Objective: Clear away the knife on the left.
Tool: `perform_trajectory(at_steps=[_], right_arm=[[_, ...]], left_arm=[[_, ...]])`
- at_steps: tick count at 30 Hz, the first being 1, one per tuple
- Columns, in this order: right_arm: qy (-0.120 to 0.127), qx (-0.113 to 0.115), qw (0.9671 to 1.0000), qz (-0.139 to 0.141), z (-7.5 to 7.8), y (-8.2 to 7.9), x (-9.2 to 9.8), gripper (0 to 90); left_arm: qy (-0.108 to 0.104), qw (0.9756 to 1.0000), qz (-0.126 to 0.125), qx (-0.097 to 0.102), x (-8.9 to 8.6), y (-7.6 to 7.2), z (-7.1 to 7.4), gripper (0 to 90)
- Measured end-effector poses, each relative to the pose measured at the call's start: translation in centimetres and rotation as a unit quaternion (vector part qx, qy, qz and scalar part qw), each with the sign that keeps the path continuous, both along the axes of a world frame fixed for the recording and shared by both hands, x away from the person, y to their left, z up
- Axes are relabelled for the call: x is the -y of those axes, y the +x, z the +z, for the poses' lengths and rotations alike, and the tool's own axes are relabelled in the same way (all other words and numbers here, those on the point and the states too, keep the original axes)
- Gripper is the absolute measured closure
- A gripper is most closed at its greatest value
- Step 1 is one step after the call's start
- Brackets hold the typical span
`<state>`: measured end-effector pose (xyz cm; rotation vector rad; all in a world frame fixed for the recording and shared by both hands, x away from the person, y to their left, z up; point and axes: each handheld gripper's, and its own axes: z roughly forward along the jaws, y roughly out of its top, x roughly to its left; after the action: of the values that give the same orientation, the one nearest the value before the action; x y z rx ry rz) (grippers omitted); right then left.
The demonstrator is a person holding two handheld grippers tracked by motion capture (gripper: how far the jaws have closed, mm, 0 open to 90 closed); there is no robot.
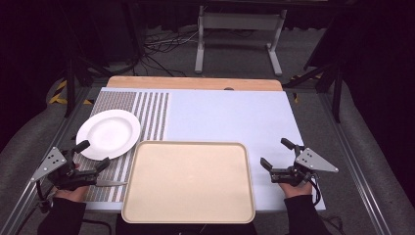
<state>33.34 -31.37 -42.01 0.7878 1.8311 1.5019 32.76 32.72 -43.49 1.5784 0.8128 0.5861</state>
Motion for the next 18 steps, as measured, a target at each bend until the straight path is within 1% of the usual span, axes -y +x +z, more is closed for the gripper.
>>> perform_trajectory(at_steps=[3,4,6,7,9,10,11,12,13,15,18], right_arm=[[0.006,0.0,1.0,0.001,-0.04,0.02,0.17,0.1],[0.012,-0.002,0.9999,-0.002,-0.08,0.05,0.17,0.2],[0.012,-0.002,0.9999,-0.002,-0.1,0.09,0.13,0.1],[0.007,-0.001,1.0,-0.001,-0.1,0.11,0.03,0.2],[0.005,0.001,1.0,0.0,-0.09,0.13,-0.02,0.2],[0.002,0.001,1.0,0.0,-0.08,0.11,-0.06,0.2],[0.003,0.001,1.0,0.0,-0.07,0.09,-0.09,0.2],[0.005,0.001,1.0,0.001,-0.06,0.09,-0.06,0.2],[0.007,0.0,1.0,0.003,-0.05,0.07,-0.03,0.2],[0.029,-0.001,0.9995,0.014,0.02,0.03,0.14,0.2],[0.028,0.008,0.9995,0.013,0.11,0.01,0.25,0.1]], left_arm=[[0.0,1.0,0.0,0.0,-0.01,-0.03,0.01,0.7],[0.002,1.0,-0.001,0.001,-0.04,-0.07,0.03,0.7],[0.005,1.0,0.001,0.0,-0.08,-0.13,0.06,0.7],[0.006,1.0,0.002,0.0,-0.12,-0.14,0.06,0.7],[0.003,1.0,0.003,0.001,-0.15,-0.09,0.04,0.7],[0.003,1.0,0.0,-0.001,-0.2,-0.08,0.05,0.7],[0.001,1.0,-0.003,0.0,-0.21,-0.09,0.04,1.1],[0.002,1.0,-0.005,0.0,-0.26,-0.12,0.08,1.4],[-0.003,1.0,-0.006,0.001,-0.29,-0.15,0.13,1.7],[-0.008,0.9999,-0.01,0.001,-0.36,-0.15,0.16,2.0],[-0.008,0.9999,-0.011,-0.001,-0.39,-0.17,0.19,1.9]])
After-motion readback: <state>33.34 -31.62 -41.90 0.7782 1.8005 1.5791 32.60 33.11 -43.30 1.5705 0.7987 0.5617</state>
